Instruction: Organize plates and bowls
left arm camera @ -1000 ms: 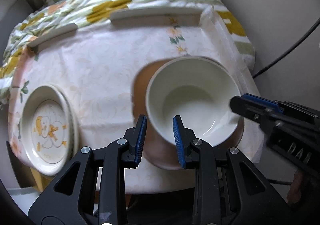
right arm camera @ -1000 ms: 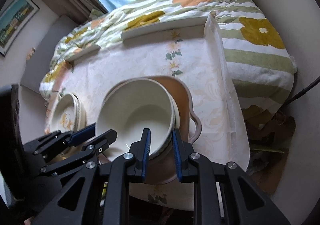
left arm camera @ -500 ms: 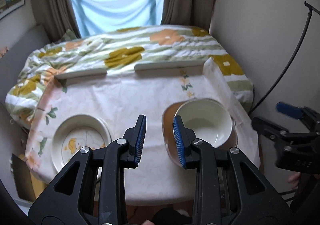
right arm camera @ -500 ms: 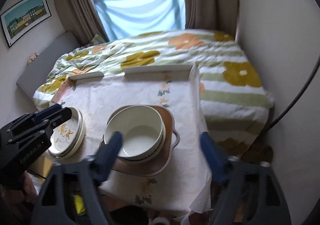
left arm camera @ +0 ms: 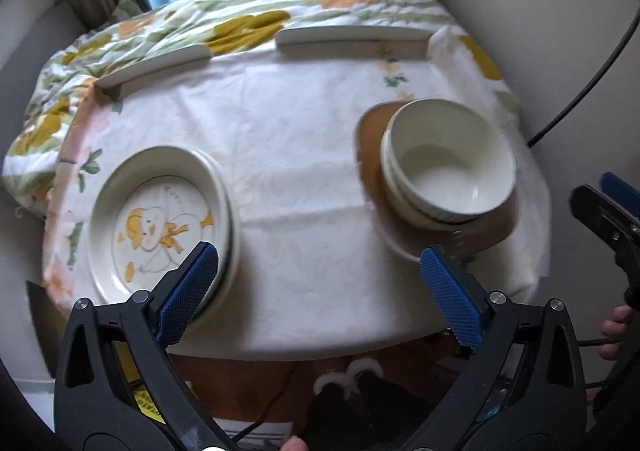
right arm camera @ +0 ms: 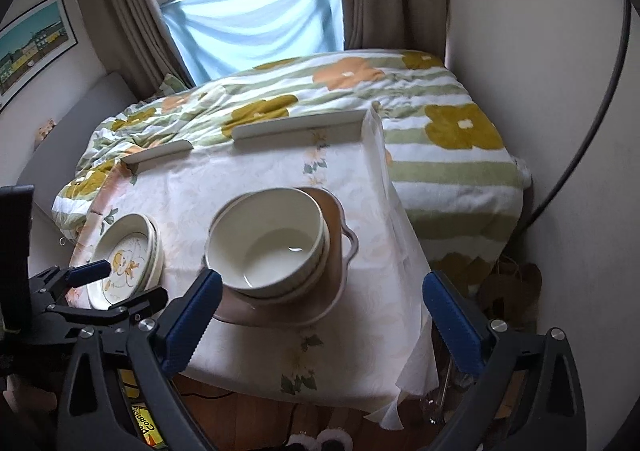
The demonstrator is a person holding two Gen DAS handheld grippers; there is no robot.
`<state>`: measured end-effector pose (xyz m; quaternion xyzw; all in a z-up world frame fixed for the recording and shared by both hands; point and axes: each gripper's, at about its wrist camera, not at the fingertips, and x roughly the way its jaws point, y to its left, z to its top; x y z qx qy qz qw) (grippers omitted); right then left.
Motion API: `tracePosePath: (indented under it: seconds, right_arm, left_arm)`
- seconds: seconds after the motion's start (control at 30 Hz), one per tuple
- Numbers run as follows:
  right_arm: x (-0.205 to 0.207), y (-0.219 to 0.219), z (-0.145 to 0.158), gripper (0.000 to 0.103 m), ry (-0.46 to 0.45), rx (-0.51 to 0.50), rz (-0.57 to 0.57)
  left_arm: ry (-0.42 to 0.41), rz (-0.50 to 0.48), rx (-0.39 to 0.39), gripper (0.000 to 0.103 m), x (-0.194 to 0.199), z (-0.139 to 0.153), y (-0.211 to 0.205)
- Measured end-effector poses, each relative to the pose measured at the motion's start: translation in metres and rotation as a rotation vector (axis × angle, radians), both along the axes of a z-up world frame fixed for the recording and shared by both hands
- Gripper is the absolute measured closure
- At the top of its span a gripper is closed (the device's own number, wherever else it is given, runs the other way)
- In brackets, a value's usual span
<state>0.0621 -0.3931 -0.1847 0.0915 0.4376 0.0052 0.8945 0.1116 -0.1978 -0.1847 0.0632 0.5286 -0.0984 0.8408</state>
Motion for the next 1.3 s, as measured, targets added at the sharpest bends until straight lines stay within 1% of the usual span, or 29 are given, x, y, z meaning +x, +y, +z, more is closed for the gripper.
tracePosePath:
  seconds: [0.03,0.07,0.13,0.17,0.27,0.33,0.43,0.5,0.57,0.6,0.63,0.7,0.73,0.77,0.8,0.9,0.93,1.0,1.03,1.07,1.1,1.17,1.2,1.23,1.3]
  right_arm:
    - [0.001,-0.001,-0.001,0.003,0.009,-0.014,-0.002]
    - [0.0,-0.002,-0.003,0.003,0.016,-0.028,-0.003]
    - [0.003,-0.004,-0.006,0.003,0.05,-0.06,-0.005]
    - [0.006,-0.005,-0.009,0.003,0.095,-0.08,0.001]
    - [0.015,-0.01,-0.021,0.003,0.165,-0.101,0.029]
    - [0.023,-0.012,-0.03,0.003,0.208,-0.125,0.038]
    - [0.039,-0.017,-0.047,0.003,0.292,-0.089,0.073]
    - [0.05,-0.018,-0.056,0.004,0.329,-0.067,0.104]
    - [0.06,-0.014,-0.065,0.006,0.37,-0.101,0.135]
    - [0.064,-0.011,-0.068,0.014,0.382,-0.113,0.155]
    - [0.067,-0.008,-0.071,0.023,0.395,-0.119,0.178]
    - [0.074,-0.002,-0.078,0.031,0.429,-0.135,0.229]
    - [0.076,0.0,-0.082,0.036,0.439,-0.143,0.245]
    - [0.078,0.002,-0.085,0.038,0.446,-0.14,0.262]
    - [0.08,0.005,-0.088,0.043,0.456,-0.132,0.276]
    - [0.088,0.007,-0.099,0.055,0.471,-0.124,0.306]
    - [0.09,0.008,-0.103,0.057,0.474,-0.122,0.313]
    - [0.092,0.008,-0.111,0.06,0.472,-0.108,0.33]
    - [0.093,0.009,-0.114,0.065,0.467,-0.093,0.344]
    - [0.093,0.009,-0.116,0.069,0.461,-0.072,0.354]
    - [0.093,0.01,-0.118,0.071,0.456,-0.065,0.357]
    - [0.092,0.014,-0.116,0.078,0.428,-0.082,0.38]
    - [0.091,0.016,-0.116,0.086,0.42,-0.077,0.393]
    - [0.09,0.019,-0.115,0.09,0.412,-0.075,0.409]
    - [0.088,0.024,-0.115,0.09,0.395,-0.099,0.421]
  left_arm:
    - [-0.001,0.002,-0.002,0.002,0.0,0.0,0.003]
    - [-0.002,-0.004,-0.027,0.002,0.0,0.001,0.005]
    - [0.008,-0.009,-0.051,0.002,0.002,0.0,0.006]
    - [0.022,-0.013,-0.049,0.002,0.005,-0.002,0.005]
    - [0.049,-0.037,-0.021,0.002,0.012,-0.009,-0.002]
    - [0.083,-0.054,-0.013,0.002,0.019,-0.016,-0.008]
    - [0.146,-0.055,-0.008,0.002,0.033,-0.031,-0.017]
    - [0.161,-0.062,0.001,0.003,0.037,-0.036,-0.021]
    - [0.185,-0.075,0.02,0.005,0.043,-0.044,-0.028]
    - [0.191,-0.079,0.022,0.01,0.044,-0.047,-0.03]
    - [0.203,-0.084,0.023,0.013,0.047,-0.051,-0.033]
    - [0.23,-0.09,0.026,0.024,0.051,-0.059,-0.038]
    - [0.245,-0.094,0.025,0.028,0.053,-0.064,-0.041]
    - [0.262,-0.096,0.022,0.035,0.055,-0.07,-0.044]
    - [0.275,-0.098,0.018,0.041,0.058,-0.074,-0.046]
    - [0.298,-0.102,-0.001,0.05,0.062,-0.086,-0.051]
    - [0.297,-0.106,0.006,0.052,0.065,-0.09,-0.054]
    - [0.298,-0.116,0.011,0.059,0.067,-0.095,-0.057]
    - [0.306,-0.127,-0.015,0.064,0.068,-0.098,-0.059]
    - [0.303,-0.13,-0.029,0.067,0.068,-0.099,-0.059]
    - [0.292,-0.134,-0.025,0.068,0.068,-0.098,-0.061]
    - [0.278,-0.152,-0.029,0.078,0.068,-0.097,-0.065]
    - [0.265,-0.162,-0.027,0.082,0.067,-0.096,-0.069]
    - [0.249,-0.173,-0.011,0.084,0.066,-0.095,-0.072]
    - [0.215,-0.189,0.028,0.085,0.064,-0.094,-0.08]
